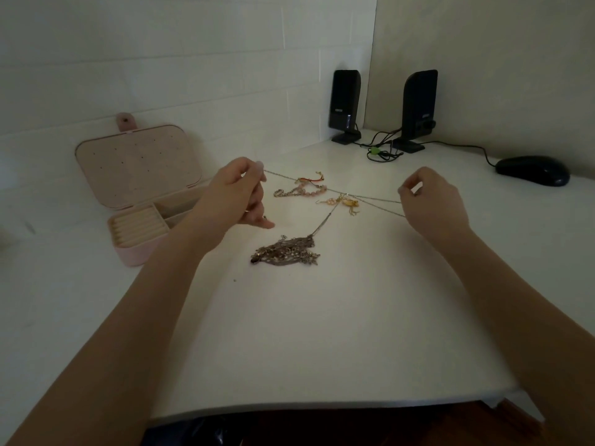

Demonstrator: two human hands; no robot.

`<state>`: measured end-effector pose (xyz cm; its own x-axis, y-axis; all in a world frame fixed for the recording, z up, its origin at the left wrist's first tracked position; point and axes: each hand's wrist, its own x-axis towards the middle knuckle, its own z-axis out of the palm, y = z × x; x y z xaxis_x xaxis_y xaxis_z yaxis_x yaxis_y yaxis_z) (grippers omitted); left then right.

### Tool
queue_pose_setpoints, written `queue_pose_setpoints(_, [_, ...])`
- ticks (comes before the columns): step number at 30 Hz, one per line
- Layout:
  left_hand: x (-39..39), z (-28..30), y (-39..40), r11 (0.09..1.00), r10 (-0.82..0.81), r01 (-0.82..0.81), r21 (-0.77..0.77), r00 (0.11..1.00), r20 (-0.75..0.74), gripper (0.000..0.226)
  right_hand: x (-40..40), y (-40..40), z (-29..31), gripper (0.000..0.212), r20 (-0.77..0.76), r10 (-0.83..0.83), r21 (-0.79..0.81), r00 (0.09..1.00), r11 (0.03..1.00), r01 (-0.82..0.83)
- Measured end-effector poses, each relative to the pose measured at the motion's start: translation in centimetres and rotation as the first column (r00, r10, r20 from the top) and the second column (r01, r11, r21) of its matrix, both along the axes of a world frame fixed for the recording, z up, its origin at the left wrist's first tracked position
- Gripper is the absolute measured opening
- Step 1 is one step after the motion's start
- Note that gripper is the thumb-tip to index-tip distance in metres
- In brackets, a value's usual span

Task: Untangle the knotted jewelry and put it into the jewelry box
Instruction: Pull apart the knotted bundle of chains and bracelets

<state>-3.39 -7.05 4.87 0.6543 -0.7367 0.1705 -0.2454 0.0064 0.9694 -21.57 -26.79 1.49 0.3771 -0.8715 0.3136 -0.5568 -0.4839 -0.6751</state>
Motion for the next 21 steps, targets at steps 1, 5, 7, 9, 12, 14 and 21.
queue_pose_setpoints(1, [-0.2, 0.2, 0.1, 1.000, -0.018, 0.018, -0.009, 0.999, -0.035, 0.026, 0.0, 0.0, -0.1, 0.008, -0.006, 0.001, -0.010, 1.000, 1.000, -0.001])
queue_pose_setpoints(5, [-0.4, 0.5, 0.2, 0.998, -0.063, 0.059, -0.034, 0.991, -0.118, 0.026, 0.1, -0.1, 0.1, 0.012, 0.188, 0.029, 0.014, 0.982, 0.999, -0.032])
queue_pose_setpoints(7, [-0.4, 0.0, -0.1, 0.995, -0.055, 0.051, 0.086, 0.998, 0.043, 0.028, 0.1, -0.1, 0.5, 0.015, 0.332, 0.046, 0.092, 0.942, 0.992, -0.081])
queue_pose_setpoints(9, [-0.8, -0.7, -0.5, 0.979, -0.084, 0.048, 0.199, 0.981, 0.175, 0.028, 0.1, 0.1, 0.8, 0.015, 0.338, 0.084, 0.106, 0.937, 0.986, -0.127])
queue_pose_setpoints(12, [-1.7, -0.9, -0.8, 0.978, -0.114, 0.083, 0.192, 0.981, 0.159, 0.026, 0.3, 0.8, 0.9, 0.016, 0.116, 0.242, -0.019, 0.963, 0.970, -0.241])
queue_pose_setpoints(14, [-2.3, -0.8, -1.0, 0.980, -0.159, 0.145, 0.133, 0.983, 0.095, 0.024, 0.5, 1.7, 0.7, 0.017, 0.037, 0.426, -0.009, 0.904, 0.905, -0.426])
queue_pose_setpoints(21, [-3.8, -1.3, -1.3, 0.920, -0.386, 0.381, 0.096, 0.922, 0.042, 0.017, 2.3, 4.3, -0.7, 0.013, -0.290, 0.595, 0.017, 0.750, 0.786, -0.618])
